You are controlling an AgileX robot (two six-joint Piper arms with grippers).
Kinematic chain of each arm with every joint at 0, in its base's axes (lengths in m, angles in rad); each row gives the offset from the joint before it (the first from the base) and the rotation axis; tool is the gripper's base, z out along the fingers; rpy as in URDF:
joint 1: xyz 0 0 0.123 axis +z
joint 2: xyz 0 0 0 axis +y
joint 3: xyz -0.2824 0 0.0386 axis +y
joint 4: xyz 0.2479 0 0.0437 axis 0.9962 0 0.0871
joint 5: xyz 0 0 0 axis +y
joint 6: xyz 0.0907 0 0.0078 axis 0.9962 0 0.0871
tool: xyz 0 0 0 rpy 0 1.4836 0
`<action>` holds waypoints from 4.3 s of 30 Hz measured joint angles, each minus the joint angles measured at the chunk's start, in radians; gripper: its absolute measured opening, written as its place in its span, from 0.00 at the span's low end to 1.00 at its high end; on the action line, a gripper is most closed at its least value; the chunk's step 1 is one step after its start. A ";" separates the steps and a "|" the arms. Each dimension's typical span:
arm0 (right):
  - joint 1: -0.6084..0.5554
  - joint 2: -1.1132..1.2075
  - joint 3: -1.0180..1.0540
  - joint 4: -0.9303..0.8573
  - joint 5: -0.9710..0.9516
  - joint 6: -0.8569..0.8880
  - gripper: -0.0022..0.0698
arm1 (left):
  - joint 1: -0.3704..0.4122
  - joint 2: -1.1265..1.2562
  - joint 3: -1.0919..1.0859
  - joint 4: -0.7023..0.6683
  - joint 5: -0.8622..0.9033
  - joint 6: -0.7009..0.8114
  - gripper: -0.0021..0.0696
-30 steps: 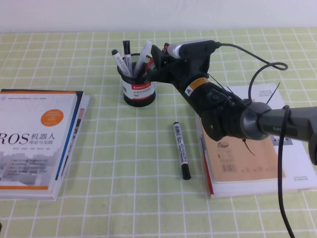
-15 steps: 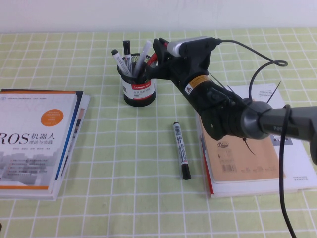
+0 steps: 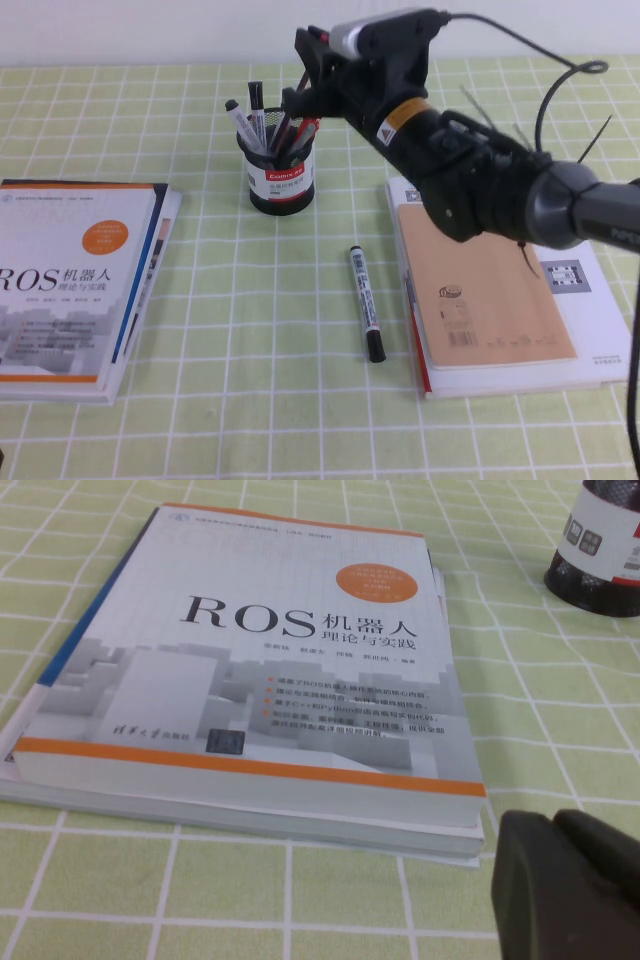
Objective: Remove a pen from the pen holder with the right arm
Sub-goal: 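Take a marker out of the pen holder and lay it on the table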
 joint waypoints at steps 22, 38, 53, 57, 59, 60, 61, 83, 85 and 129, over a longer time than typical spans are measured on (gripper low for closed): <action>0.000 -0.489 0.000 -0.332 0.735 0.183 0.03 | 0.000 0.000 0.000 0.000 0.000 0.000 0.02; -0.002 -0.455 0.000 0.213 1.357 -0.254 0.03 | 0.000 0.000 0.000 0.000 0.000 0.000 0.02; -0.002 -0.219 -0.143 0.455 1.461 -0.283 0.03 | 0.000 0.000 0.000 0.000 0.000 0.000 0.02; -0.004 -0.122 -0.253 0.478 1.513 -0.283 0.03 | 0.000 0.000 0.000 0.000 0.000 0.000 0.02; -0.008 -0.070 -0.299 0.484 1.541 -0.281 0.03 | 0.000 0.000 0.000 0.000 0.000 0.000 0.02; -0.014 -0.046 -0.322 0.489 1.551 -0.281 0.03 | 0.000 0.000 0.000 0.000 0.000 0.000 0.02; -0.019 -0.023 -0.342 0.491 1.559 -0.279 0.03 | 0.000 0.000 0.000 0.000 0.000 0.000 0.02; -0.060 0.185 -0.410 0.530 1.479 -0.256 0.03 | 0.000 0.000 0.000 0.000 0.000 0.000 0.02; -0.060 0.191 -0.410 0.530 1.473 -0.256 0.07 | 0.000 0.000 0.000 0.000 0.000 0.000 0.02; -0.010 -0.986 0.627 0.363 1.281 -0.281 0.01 | 0.000 0.000 0.000 0.000 0.000 0.000 0.02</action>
